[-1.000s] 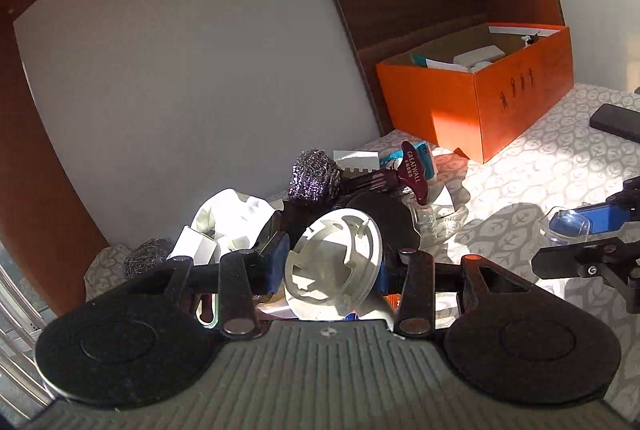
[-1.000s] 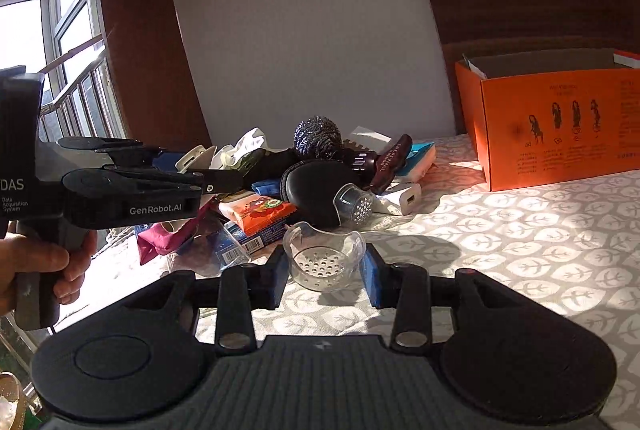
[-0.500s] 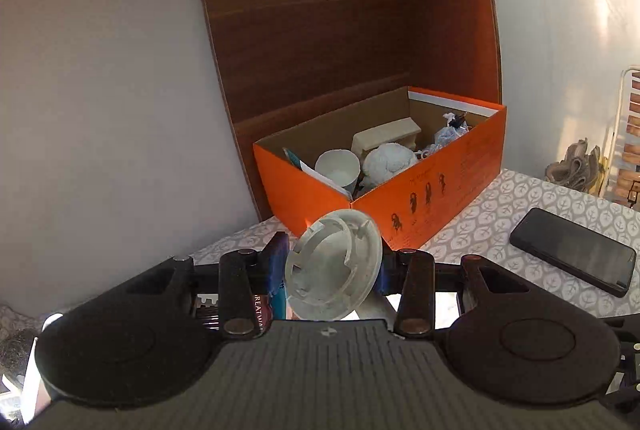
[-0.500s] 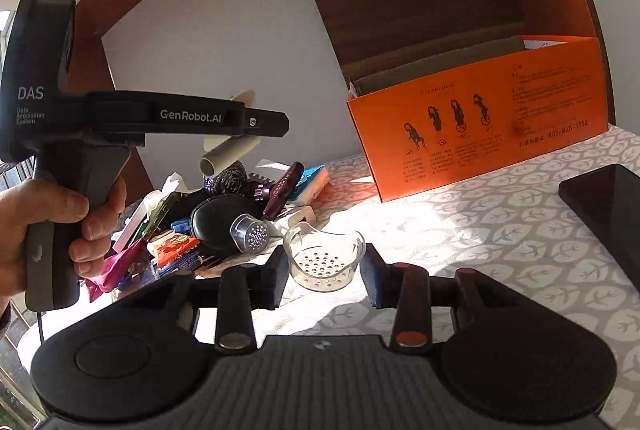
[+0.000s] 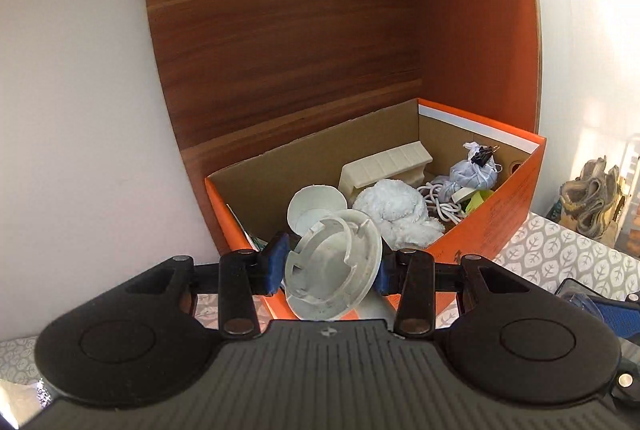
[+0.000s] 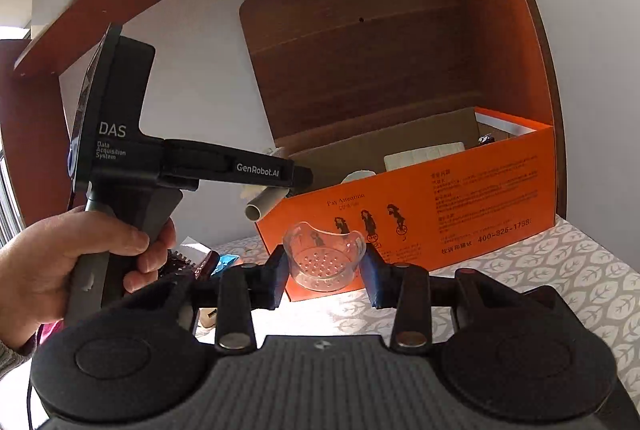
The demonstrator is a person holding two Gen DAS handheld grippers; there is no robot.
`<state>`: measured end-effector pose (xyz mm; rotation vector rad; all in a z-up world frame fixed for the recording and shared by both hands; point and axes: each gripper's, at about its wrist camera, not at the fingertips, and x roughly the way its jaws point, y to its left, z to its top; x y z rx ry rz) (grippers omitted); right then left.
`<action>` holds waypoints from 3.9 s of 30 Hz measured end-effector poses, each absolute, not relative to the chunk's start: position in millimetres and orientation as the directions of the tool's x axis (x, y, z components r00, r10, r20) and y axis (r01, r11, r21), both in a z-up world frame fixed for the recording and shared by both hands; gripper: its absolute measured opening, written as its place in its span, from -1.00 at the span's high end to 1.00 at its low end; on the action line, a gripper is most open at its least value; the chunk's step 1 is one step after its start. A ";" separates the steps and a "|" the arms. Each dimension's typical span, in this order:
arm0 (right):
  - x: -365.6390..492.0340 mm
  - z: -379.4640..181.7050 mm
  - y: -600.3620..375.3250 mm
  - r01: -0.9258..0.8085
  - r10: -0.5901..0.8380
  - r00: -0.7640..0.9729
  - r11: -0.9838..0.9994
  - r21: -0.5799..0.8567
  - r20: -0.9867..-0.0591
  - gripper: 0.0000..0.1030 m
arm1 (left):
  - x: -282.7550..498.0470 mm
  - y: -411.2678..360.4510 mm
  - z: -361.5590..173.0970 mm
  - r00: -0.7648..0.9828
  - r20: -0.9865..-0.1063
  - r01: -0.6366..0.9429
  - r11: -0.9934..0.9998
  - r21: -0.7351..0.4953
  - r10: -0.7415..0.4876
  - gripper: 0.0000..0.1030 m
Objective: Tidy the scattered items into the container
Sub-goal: 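Lift both held items and carry them over the orange box, then lower the white part and strainer cup into the box and open both tools, then withdraw both open tools from the box toward the table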
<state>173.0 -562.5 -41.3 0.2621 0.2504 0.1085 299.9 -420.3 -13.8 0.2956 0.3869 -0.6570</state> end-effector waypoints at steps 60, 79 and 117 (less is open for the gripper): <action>307.3 -30.8 -597.5 0.139 -0.127 0.936 0.990 0.014 -0.329 -0.08 | 344.6 -457.7 -35.6 0.750 -0.461 0.581 0.805 0.115 -0.475 -0.04; 257.4 0.6 -581.2 0.179 -0.158 0.958 0.981 0.070 -0.238 -1.00 | 322.8 -420.0 -2.6 0.796 -0.415 0.487 0.873 0.008 -0.441 -1.00; 136.5 -21.6 -498.0 0.287 -0.237 0.870 0.957 0.052 -0.432 -1.00 | 211.6 -347.2 -22.2 0.850 -0.445 0.371 0.920 0.125 -0.283 -1.00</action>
